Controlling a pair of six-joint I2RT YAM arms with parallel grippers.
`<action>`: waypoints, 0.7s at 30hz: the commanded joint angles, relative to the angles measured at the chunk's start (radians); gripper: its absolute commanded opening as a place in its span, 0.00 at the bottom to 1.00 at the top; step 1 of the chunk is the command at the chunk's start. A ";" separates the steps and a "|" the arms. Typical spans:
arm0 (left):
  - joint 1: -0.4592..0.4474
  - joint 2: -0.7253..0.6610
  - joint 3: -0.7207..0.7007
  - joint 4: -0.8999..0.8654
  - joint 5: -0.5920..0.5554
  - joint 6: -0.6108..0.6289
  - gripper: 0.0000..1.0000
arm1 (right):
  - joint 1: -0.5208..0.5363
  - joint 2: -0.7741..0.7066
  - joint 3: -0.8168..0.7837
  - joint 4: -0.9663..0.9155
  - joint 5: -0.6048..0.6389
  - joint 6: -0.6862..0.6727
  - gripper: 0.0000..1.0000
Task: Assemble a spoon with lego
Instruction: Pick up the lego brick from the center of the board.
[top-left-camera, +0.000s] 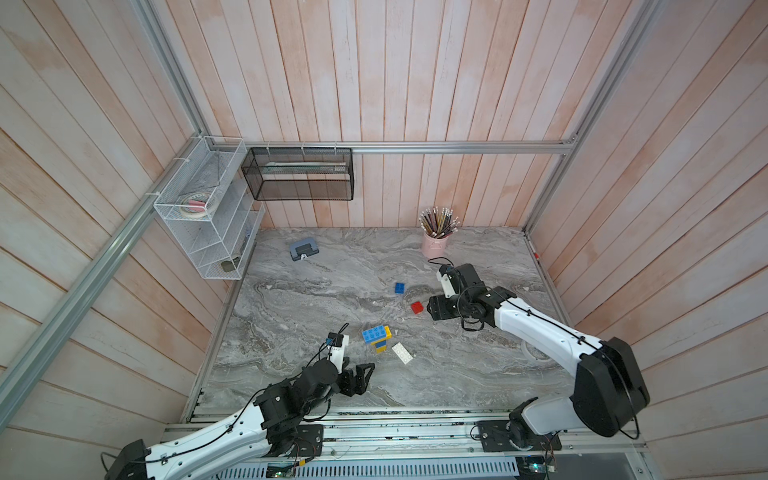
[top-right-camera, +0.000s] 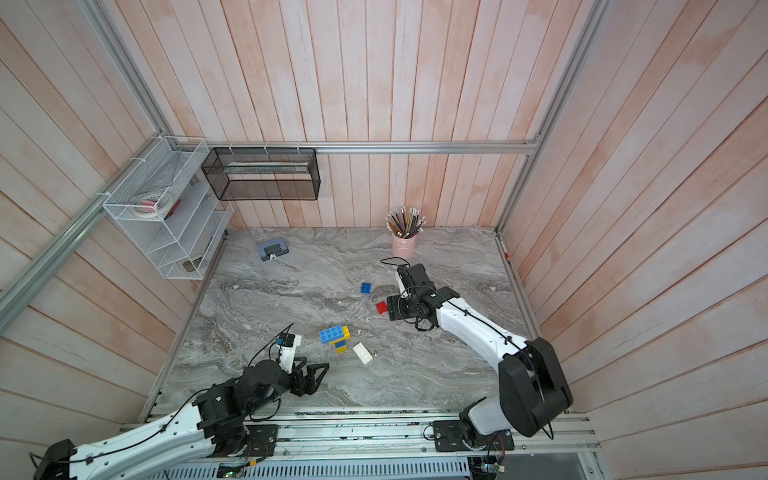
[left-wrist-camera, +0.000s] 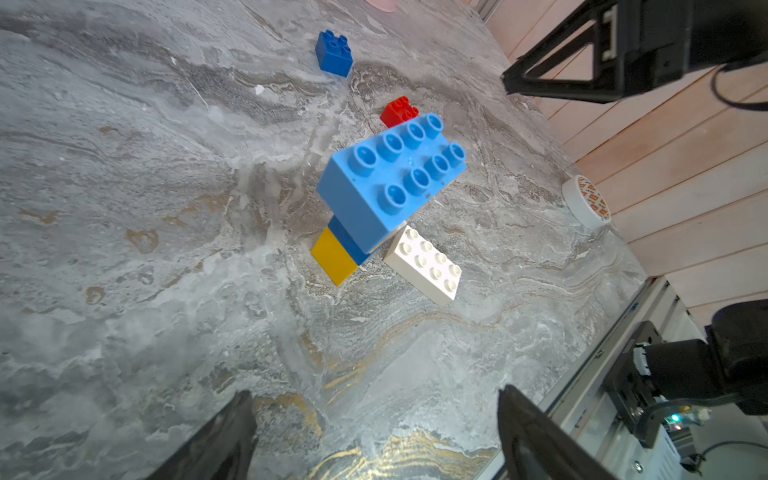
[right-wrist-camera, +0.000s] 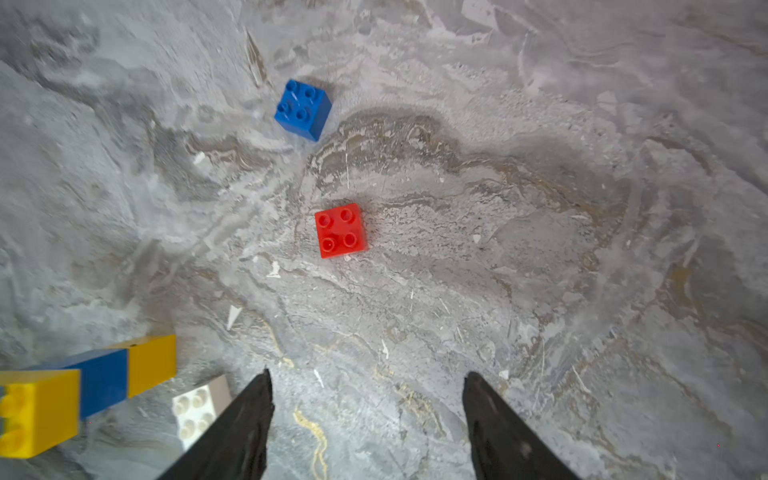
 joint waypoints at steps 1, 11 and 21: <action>-0.003 0.070 -0.005 0.118 0.043 -0.022 0.91 | -0.010 0.113 0.052 0.027 -0.096 -0.117 0.66; -0.001 0.099 -0.011 0.123 -0.057 -0.070 0.90 | -0.005 0.297 0.142 0.079 -0.107 -0.129 0.65; 0.018 0.159 -0.005 0.161 -0.052 -0.072 0.90 | 0.015 0.398 0.218 0.082 -0.071 -0.135 0.59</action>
